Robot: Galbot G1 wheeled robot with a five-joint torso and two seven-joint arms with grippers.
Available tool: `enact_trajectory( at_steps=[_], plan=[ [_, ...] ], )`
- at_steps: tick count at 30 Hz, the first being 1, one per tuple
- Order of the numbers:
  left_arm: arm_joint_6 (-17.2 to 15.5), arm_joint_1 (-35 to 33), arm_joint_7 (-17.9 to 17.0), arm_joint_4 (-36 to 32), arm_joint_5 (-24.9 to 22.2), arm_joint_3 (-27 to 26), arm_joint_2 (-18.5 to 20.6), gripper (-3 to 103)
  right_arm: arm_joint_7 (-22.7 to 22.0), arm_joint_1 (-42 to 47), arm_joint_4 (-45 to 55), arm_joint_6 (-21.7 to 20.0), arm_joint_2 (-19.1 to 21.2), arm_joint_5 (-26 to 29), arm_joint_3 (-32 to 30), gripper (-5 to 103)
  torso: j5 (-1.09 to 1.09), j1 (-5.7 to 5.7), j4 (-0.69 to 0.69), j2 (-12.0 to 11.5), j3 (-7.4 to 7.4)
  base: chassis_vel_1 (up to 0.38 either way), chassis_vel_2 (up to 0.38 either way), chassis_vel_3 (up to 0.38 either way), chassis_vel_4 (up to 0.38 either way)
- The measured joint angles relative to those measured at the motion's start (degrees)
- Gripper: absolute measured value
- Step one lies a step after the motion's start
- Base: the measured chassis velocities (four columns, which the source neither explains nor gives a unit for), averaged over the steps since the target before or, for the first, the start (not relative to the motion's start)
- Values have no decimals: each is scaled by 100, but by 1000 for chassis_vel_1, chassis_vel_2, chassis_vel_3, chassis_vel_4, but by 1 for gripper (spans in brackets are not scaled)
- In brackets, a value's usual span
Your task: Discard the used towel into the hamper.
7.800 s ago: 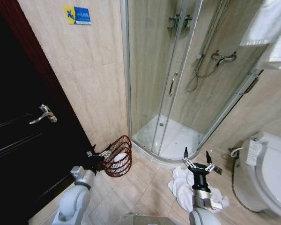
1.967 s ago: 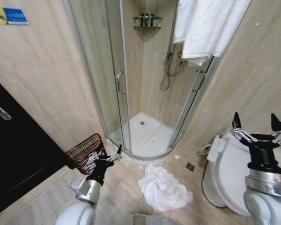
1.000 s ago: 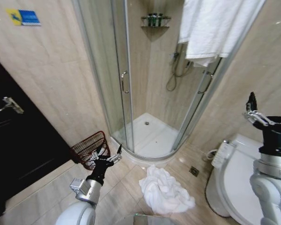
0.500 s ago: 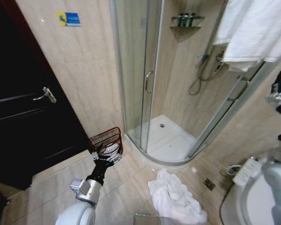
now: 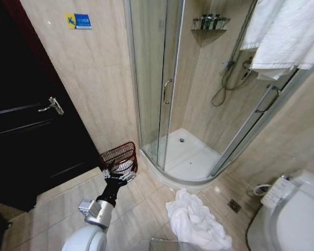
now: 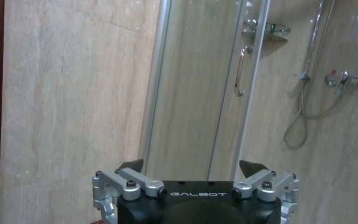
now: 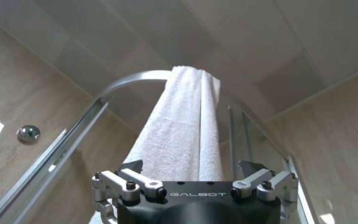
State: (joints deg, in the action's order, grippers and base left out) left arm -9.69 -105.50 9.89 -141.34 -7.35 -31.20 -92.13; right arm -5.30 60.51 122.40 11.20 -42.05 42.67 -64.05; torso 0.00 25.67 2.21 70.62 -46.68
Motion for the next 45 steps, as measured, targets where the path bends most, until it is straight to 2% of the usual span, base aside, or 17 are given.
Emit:
enact_trajectory(
  at_steps=[4,12,15,27,37,40,44,45],
  plan=[
    [0,0,0,0,0,0,0,100,99,-566,-268,-141,265,154,347,100,0,0,1,0,0,0,0,0,0],
    [0,-1,0,0,0,0,0,100,201,-505,-143,-137,171,172,413,100,0,-2,0,1,1,-73,36,69,-45],
    [0,0,0,0,0,0,0,100,165,-277,184,-80,56,222,390,100,0,3,0,0,-1,-202,119,163,-130],
    [0,-1,0,0,0,0,0,100,188,-107,453,13,28,228,394,100,-1,-4,0,1,2,-43,59,28,-34],
    [0,-1,0,0,0,-1,0,100,223,-782,-96,-16,483,355,547,100,2,0,0,1,0,35,3,4,28],
    [0,-1,0,0,0,-1,0,100,265,-1221,-316,-45,631,433,748,100,1,1,2,1,-1,12,42,71,44],
    [0,0,0,0,0,-1,0,100,320,-2240,-752,-169,811,463,1201,100,0,1,1,1,-1,0,0,0,0],
    [0,0,0,0,0,-1,0,100,320,-2240,-752,-169,811,463,1201,100,0,1,1,1,-1,0,0,0,0]
  ],
)
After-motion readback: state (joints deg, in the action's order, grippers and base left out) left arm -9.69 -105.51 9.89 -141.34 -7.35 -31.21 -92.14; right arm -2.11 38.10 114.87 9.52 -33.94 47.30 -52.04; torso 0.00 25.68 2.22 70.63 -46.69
